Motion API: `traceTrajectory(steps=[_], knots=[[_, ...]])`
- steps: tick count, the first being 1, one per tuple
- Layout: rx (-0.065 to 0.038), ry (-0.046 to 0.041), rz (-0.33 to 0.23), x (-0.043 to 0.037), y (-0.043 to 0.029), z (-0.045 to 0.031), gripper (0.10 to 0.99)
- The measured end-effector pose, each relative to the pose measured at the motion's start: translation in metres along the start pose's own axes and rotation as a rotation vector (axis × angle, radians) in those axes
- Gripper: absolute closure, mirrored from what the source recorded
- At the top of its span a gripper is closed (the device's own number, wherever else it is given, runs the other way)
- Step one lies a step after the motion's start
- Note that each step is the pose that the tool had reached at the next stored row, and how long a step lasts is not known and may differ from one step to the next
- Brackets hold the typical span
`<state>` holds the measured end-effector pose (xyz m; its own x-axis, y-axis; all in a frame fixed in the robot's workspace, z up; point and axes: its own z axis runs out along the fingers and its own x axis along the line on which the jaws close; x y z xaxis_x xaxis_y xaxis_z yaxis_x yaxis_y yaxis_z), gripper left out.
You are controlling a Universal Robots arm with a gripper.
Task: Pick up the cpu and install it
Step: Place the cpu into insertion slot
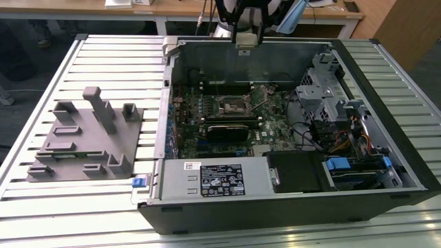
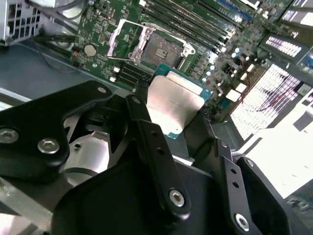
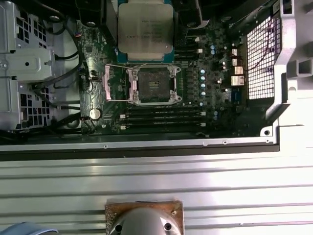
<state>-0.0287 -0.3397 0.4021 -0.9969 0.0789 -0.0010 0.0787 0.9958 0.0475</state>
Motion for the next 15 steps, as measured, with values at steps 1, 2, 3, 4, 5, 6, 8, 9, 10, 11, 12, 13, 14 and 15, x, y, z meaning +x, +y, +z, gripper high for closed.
traceTrajectory(steps=[1, 2, 3, 4, 5, 6, 8, 9, 10, 11, 12, 13, 14, 15], knots=[[0.000, -0.0008, 0.017, 0.0000, 0.0000, 0.0000, 0.545], [0.000, -0.0016, 0.035, 0.0000, 0.0000, 0.0001, 0.545], [0.000, -0.0025, 0.052, 0.0000, 0.0000, 0.0001, 0.545], [0.000, -0.0034, 0.072, 0.0000, 0.0000, 0.0002, 0.545], [0.000, -0.0043, 0.090, 0.0000, 0.0000, 0.0002, 0.545], [0.000, -0.0051, 0.107, 0.0000, 0.0000, 0.0002, 0.545], [0.000, -0.0068, 0.142, 0.0000, 0.0000, 0.0003, 0.545], [0.000, -0.0076, 0.159, 0.0000, 0.0000, 0.0003, 0.545], [0.000, -0.0084, 0.177, 0.0000, 0.0000, 0.0003, 0.545], [0.000, -0.0093, 0.195, 0.0000, 0.0000, 0.0003, 0.545], [0.000, -0.0102, 0.214, 0.0000, 0.0000, 0.0003, 0.545], [0.000, -0.0111, 0.233, 0.0000, 0.0000, 0.0004, 0.545], [0.000, -0.0119, 0.250, 0.0000, 0.0000, 0.0004, 0.545], [0.000, -0.0127, 0.268, 0.0000, 0.0000, 0.0005, 0.545]])
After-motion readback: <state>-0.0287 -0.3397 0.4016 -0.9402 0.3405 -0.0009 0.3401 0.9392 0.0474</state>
